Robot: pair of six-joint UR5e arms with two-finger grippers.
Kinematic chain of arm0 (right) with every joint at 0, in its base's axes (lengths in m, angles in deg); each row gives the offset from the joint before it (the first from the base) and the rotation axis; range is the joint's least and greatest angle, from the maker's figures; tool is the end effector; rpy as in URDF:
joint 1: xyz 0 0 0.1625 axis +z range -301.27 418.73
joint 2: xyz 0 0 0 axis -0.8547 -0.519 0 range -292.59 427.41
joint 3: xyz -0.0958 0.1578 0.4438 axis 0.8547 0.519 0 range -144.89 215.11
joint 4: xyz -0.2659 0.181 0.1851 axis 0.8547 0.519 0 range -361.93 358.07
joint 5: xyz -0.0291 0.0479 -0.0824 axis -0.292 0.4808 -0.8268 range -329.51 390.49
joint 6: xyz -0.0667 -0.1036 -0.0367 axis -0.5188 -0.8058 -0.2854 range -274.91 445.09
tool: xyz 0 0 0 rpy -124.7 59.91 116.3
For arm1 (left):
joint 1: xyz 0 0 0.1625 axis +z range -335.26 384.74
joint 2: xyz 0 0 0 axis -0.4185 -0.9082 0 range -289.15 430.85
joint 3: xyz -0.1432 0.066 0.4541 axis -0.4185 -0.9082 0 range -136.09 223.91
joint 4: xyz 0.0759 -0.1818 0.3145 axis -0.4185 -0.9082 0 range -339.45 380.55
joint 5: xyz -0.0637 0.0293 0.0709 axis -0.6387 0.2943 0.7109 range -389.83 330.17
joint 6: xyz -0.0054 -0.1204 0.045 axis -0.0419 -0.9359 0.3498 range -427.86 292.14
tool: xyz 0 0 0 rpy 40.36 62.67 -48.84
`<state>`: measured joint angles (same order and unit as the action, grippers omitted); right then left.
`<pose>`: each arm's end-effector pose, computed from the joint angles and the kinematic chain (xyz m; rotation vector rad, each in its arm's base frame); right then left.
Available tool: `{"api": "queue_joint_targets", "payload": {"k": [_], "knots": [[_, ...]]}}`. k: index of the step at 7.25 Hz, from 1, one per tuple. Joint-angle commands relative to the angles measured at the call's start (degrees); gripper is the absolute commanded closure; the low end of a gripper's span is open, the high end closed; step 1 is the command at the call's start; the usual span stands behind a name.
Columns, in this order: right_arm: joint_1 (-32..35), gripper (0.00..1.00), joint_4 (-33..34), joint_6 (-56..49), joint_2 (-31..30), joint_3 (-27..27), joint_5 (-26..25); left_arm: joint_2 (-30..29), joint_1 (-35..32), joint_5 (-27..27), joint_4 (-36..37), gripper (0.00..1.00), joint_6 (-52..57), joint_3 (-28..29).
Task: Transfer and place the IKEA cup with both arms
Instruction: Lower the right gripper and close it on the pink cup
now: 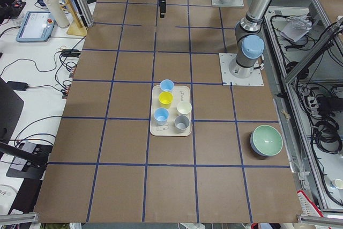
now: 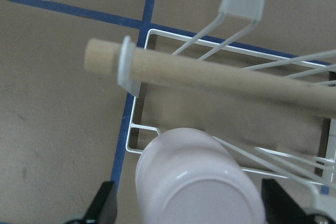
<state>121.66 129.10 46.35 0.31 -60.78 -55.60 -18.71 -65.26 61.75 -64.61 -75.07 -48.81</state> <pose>-0.1534 -0.6124 0.3343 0.3227 -3.0477 0.3327 -0.1299 -0.4477 0.5054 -0.1967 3.1098 -0.0723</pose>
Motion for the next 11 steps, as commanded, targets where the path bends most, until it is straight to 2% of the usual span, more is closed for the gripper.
{"api": "queue_joint_targets", "payload": {"k": [1, 4, 5, 6, 7, 9, 10, 11], "knots": [[0.0, 0.09, -0.86, -0.28, -0.32, 0.26, -0.48, 0.0, 0.0, 0.0, 0.0, 0.0, 0.0, 0.0], [0.0, 0.12, -0.69, -0.28, -0.41, 0.53, -0.57, 0.0, 0.0, 0.0, 0.0, 0.0, 0.0, 0.09], [0.0, 0.22, -0.6, -0.28, -0.4, 0.53, -0.57, 0.0, 0.0, 0.0, 0.0, 0.0, 0.0, 0.0], [0.0, 0.22, -0.43, -0.28, -0.4, 0.53, -0.05, 0.0, 0.0, 0.0, 0.0, 0.0, 0.0, 0.0], [0.0, 0.28, -0.42, -0.28, -0.4, 0.53, 0.05, 0.0, 0.0, 0.0, 0.0, 0.0, 0.0, 0.09], [0.0, 0.79, -0.6, -0.37, -0.49, 0.62, -0.74, 0.0, 0.0, 0.09, 0.0, 0.0, 0.0, 0.0], [0.0, 0.93, -0.69, -0.37, -0.67, 0.62, -0.92, 0.0, 0.0, 0.0, 0.0, 0.0, 0.0, 0.09], [0.0, 0.96, -0.86, -0.37, -1.19, 0.62, -1.01, 0.0, 0.0, 0.0, 0.0, 0.0, 0.0, 0.0]]}}
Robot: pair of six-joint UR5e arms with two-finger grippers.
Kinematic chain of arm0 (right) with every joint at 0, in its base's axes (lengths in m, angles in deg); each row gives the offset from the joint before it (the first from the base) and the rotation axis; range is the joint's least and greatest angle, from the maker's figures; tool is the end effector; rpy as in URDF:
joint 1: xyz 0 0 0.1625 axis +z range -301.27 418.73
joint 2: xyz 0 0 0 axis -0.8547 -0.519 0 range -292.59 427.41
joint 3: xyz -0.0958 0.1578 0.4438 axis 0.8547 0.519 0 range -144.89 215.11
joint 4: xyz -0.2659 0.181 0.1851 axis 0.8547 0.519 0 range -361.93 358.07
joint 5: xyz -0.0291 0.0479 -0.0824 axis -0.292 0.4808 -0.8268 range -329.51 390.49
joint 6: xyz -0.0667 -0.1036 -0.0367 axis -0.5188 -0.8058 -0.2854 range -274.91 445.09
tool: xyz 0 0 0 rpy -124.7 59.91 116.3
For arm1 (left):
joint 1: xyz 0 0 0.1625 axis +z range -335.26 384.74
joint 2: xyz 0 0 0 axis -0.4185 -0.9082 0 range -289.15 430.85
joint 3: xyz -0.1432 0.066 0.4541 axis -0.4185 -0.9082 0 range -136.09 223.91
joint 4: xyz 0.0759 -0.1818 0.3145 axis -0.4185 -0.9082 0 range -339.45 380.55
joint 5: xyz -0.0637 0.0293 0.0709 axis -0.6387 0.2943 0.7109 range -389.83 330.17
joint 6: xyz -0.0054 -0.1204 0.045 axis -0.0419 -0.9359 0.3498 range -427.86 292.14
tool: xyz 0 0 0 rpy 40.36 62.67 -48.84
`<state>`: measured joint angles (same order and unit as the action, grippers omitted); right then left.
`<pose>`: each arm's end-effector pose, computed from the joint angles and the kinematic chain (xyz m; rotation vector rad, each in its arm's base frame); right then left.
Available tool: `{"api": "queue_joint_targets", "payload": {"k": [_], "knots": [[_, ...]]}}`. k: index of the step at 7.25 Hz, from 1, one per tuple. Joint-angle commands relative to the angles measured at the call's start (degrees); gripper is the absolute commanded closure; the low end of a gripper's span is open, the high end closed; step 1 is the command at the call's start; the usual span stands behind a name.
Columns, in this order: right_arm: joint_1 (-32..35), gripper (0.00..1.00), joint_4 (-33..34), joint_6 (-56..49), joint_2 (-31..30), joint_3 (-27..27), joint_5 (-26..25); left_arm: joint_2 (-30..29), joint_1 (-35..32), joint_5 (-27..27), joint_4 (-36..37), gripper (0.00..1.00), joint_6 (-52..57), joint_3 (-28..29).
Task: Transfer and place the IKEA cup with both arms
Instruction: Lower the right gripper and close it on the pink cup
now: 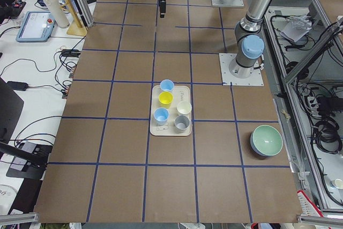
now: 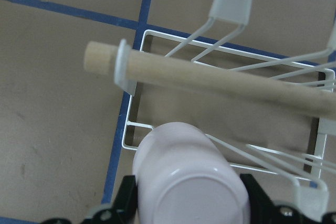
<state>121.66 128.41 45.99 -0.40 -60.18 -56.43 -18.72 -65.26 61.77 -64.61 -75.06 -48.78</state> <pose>-0.1548 -0.6110 0.3448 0.3283 -3.0283 0.3323 -0.1298 -0.4479 0.5056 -0.1964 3.1094 -0.0729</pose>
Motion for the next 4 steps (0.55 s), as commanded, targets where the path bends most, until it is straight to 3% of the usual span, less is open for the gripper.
{"api": "queue_joint_targets", "payload": {"k": [1, 4], "knots": [[0.0, 1.0, -0.79, -0.01, -0.57, 0.02, -0.18, 0.0, 0.0, -0.02, 0.0, 0.0, -0.01, 0.05], [0.0, 1.0, -1.23, -0.1, -2.76, 0.11, -2.28, 0.0, 0.0, 0.07, 0.0, 0.0, -0.01, -0.04]]}}
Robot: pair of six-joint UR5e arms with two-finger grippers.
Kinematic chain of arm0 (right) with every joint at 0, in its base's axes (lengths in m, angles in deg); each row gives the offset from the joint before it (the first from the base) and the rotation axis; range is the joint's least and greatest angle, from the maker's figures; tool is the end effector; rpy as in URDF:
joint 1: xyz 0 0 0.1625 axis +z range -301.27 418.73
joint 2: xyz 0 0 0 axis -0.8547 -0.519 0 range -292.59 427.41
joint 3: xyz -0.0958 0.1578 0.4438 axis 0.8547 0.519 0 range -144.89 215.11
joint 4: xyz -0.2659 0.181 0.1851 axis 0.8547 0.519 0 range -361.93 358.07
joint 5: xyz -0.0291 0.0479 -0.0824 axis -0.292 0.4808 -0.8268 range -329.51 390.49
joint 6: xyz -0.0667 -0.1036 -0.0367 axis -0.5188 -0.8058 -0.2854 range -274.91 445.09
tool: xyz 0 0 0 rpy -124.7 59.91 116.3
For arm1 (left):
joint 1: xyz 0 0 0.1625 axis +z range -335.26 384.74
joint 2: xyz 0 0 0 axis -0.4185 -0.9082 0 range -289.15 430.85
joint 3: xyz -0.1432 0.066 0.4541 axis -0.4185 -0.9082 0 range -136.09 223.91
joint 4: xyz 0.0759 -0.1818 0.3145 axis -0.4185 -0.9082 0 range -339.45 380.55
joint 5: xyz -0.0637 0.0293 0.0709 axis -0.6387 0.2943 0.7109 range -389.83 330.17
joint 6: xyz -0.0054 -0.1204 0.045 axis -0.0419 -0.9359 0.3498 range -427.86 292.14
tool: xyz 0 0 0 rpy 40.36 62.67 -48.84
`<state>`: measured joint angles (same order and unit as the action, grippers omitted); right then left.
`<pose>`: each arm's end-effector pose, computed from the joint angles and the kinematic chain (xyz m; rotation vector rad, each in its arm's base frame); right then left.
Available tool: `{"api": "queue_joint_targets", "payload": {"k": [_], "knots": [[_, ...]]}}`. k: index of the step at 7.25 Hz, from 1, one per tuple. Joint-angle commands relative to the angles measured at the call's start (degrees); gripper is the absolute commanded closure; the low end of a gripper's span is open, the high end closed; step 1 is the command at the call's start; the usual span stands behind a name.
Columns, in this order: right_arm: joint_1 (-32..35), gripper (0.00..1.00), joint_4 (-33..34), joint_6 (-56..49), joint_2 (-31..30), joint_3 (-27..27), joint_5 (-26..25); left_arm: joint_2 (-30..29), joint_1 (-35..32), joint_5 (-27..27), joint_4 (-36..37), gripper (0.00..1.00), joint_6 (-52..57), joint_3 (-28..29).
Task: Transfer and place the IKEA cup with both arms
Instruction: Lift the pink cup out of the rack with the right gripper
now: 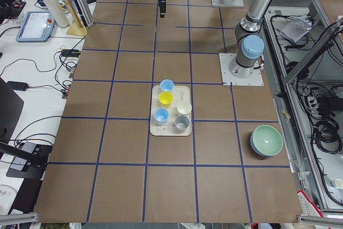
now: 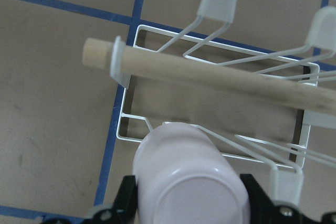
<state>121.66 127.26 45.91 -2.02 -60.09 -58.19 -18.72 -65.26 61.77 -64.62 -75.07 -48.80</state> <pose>-0.1551 -0.6030 0.3601 0.3222 -2.9992 0.3162 -0.1298 -0.4478 0.5054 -0.1967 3.1094 -0.0721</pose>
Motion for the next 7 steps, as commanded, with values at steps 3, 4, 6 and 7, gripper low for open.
{"api": "queue_joint_targets", "payload": {"k": [3, 4, 6, 7], "knots": [[0.0, 1.0, -0.08, -0.19, -4.39, 0.02, -0.44, 0.0, 0.0, -0.02, 0.0, 0.0, 0.0, -0.1], [0.0, 1.0, -0.08, -0.54, -5.09, 0.02, -0.35, 0.0, 0.0, -0.02, 0.0, 0.0, 0.0, -0.1], [0.0, 1.0, -0.95, -1.42, -7.81, 0.72, -0.26, 0.0, 0.09, -0.02, 0.0, 0.0, 0.0, -0.1], [0.0, 1.0, -4.52, -1.42, -9.56, 1.5, -0.26, 0.0, 0.09, -0.19, 0.0, 0.0, 0.0, -0.1]]}}
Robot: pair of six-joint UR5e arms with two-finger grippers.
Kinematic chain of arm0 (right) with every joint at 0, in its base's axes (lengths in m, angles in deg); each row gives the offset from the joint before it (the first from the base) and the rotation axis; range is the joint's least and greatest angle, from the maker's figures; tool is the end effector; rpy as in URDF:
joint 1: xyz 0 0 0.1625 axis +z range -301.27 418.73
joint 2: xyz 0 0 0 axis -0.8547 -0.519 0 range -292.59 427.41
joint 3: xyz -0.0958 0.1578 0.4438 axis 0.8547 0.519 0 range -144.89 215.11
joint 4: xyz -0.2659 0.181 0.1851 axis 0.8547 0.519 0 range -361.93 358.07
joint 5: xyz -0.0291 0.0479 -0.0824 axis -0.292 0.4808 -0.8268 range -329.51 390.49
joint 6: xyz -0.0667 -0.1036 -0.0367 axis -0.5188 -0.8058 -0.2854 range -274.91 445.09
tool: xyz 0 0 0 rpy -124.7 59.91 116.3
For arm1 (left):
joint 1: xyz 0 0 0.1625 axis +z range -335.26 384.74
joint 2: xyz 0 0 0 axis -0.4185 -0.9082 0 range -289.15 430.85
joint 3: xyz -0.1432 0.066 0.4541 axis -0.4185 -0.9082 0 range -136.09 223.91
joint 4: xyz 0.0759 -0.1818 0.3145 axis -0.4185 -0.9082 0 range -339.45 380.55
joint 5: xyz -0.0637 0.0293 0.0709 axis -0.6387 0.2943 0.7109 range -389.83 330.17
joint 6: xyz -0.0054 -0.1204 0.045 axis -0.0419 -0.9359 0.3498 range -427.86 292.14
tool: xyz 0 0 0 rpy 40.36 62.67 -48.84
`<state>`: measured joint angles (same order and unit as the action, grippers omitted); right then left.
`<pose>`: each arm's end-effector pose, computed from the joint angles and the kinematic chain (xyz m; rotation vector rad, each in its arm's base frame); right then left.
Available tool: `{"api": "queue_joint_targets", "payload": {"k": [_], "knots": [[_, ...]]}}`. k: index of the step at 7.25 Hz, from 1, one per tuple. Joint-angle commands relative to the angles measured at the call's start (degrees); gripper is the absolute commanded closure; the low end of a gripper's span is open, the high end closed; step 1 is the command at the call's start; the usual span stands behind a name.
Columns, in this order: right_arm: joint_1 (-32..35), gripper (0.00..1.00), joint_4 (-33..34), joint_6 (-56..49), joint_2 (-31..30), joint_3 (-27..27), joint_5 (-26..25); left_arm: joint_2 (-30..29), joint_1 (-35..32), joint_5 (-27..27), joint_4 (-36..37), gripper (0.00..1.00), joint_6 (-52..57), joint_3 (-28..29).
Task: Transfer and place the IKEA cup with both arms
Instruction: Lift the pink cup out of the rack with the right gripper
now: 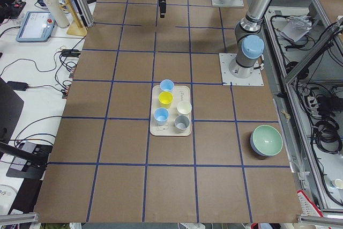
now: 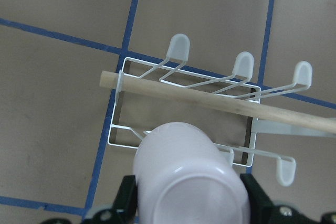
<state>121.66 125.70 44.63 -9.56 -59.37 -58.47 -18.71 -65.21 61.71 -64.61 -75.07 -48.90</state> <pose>-0.1416 -0.5750 0.4402 0.3460 -2.9076 0.4466 -0.1296 -0.4476 0.5047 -0.1980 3.1103 -0.0698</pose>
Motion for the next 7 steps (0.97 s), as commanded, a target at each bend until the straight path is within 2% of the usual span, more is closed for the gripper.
{"api": "queue_joint_targets", "payload": {"k": [1, 2, 3, 4, 6, 7], "knots": [[0.0, 1.0, -8.05, -0.14, -4.4, 1.66, 0.54, 0.09, 0.21, -1.96, -0.09, 0.0, 0.0, -0.09], [0.43, 1.0, -13.93, 0.03, -7.29, 1.67, 2.72, 0.26, 0.56, -4.59, -0.96, 0.0, 0.0, -0.79], [2.53, 1.0, -17.82, 0.73, -8.89, 1.67, 7.18, 0.52, 1.26, -4.87, -0.97, 0.0, 0.0, -1.23], [5.77, 1.0, -20.73, 2.56, -9.6, 1.67, 7.66, 0.7, 3.18, -5.66, -1.05, 0.0, 0.35, -1.23], [15.94, 1.0, -21.72, 17.71, -9.61, 1.67, 11.59, 0.88, 9.23, -13.63, -4.11, 0.0, 5.77, -1.32], [19.3, 1.0, -21.55, 20.92, -9.61, 1.76, 13.36, 0.88, 12.05, -16.54, -5.61, 0.0, 8.67, -1.32]]}}
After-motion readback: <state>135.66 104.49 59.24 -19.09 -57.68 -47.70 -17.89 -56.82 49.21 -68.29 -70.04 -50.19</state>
